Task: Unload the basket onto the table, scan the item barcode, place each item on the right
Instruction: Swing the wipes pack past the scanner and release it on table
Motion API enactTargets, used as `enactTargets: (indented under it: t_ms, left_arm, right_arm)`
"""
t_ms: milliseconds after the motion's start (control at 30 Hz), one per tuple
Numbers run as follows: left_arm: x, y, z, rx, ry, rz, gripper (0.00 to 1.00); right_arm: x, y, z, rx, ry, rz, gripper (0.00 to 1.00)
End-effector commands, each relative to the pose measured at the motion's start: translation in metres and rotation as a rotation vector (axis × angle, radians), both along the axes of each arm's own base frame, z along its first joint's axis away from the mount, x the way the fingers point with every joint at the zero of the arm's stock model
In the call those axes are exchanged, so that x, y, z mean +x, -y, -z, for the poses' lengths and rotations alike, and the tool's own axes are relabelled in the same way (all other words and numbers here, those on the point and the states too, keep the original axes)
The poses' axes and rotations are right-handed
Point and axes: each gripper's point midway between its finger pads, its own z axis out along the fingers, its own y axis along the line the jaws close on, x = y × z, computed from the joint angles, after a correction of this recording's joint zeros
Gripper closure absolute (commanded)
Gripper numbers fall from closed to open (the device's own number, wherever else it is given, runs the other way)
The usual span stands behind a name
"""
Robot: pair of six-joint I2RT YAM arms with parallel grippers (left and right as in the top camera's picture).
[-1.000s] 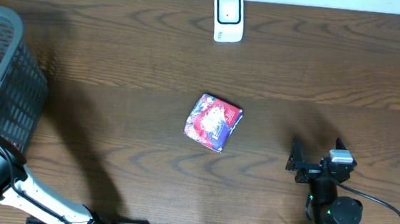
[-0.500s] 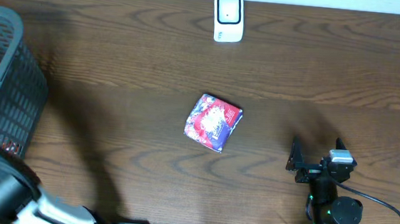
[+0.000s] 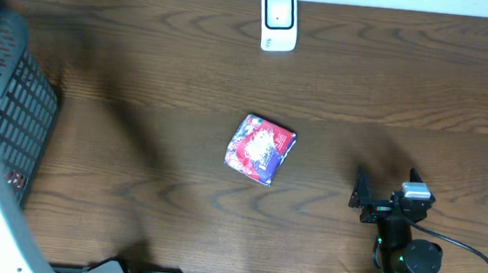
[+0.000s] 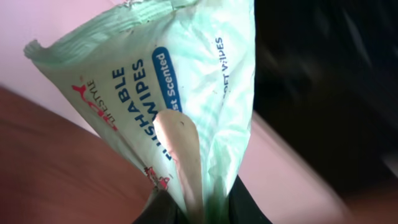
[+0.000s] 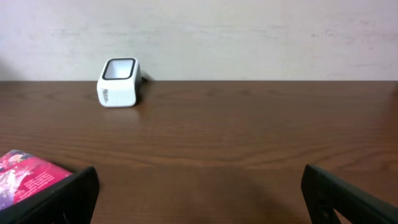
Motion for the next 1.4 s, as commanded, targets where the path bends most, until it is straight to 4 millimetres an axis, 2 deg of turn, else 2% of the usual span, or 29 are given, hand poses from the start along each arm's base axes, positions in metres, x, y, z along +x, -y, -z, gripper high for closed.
enactTargets:
  t_ms: [0, 33, 100, 133, 167, 233, 333, 400, 500, 700, 867, 1000, 1133, 1267, 1333, 1367]
  left_arm:
    - [-0.005, 0.121, 0.013, 0.109, 0.046, 0.419, 0.93]
    - [-0.008, 0.155, 0.023, 0.171, 0.061, 0.52, 0.93]
    - [-0.02, 0.209, 0.048, 0.269, 0.069, 0.697, 0.92]
    - [-0.027, 0.231, 0.062, 0.31, 0.062, 0.772, 0.93]
    - [-0.041, 0.266, 0.096, 0.407, 0.025, 0.894, 0.93]
    - [-0.044, 0.285, 0.138, 0.515, -0.086, 0.925, 0.92]
    - [-0.039, 0.294, 0.204, 0.697, -0.3, 0.872, 0.93]
    - [-0.037, 0.303, 0.238, 0.789, -0.385, 0.863, 0.93]
    - [-0.042, 0.327, 0.266, 0.786, -0.448, 0.9, 0.93]
    - [-0.049, 0.372, 0.308, 0.633, -0.621, 0.85, 0.92]
    - [-0.061, 0.394, 0.339, 0.499, -0.805, 0.762, 0.92]
    - [-0.06, 0.398, 0.365, 0.439, -0.924, 0.622, 0.93]
    - [-0.059, 0.396, 0.37, 0.352, -0.999, 0.516, 0.91]
    - [-0.057, 0.399, 0.368, 0.328, -0.997, 0.511, 0.34]
    - [-0.058, 0.404, 0.365, 0.3, -0.997, 0.542, 0.17]
    - [-0.06, 0.409, 0.36, 0.268, -0.997, 0.577, 0.16]
  right_arm:
    - [0.0, 0.001, 0.001, 0.013, -0.001, 0.001, 0.01]
    - [0.0, 0.001, 0.001, 0.013, -0.001, 0.001, 0.01]
    - [0.0, 0.001, 0.001, 0.013, -0.002, 0.001, 0.01]
    - [0.0, 0.001, 0.001, 0.013, -0.002, 0.001, 0.01]
    - [0.0, 0.001, 0.001, 0.013, -0.002, 0.001, 0.01]
    - [0.0, 0.001, 0.001, 0.013, -0.002, 0.001, 0.01]
    - [0.0, 0.001, 0.001, 0.013, -0.002, 0.001, 0.01]
    - [0.0, 0.001, 0.001, 0.013, -0.002, 0.001, 0.01]
    - [0.0, 0.001, 0.001, 0.013, -0.002, 0.001, 0.01]
    - [0.0, 0.001, 0.001, 0.013, -0.002, 0.001, 0.01]
    - [0.0, 0.001, 0.001, 0.013, -0.002, 0.001, 0.01]
    - [0.0, 0.001, 0.001, 0.013, -0.002, 0.001, 0.01]
    - [0.0, 0.001, 0.001, 0.013, -0.001, 0.001, 0.01]
    - [0.0, 0.001, 0.001, 0.013, -0.002, 0.001, 0.01]
    - [0.0, 0.001, 0.001, 0.013, -0.002, 0.001, 0.01]
    - [0.0, 0.001, 0.001, 0.013, -0.001, 0.001, 0.01]
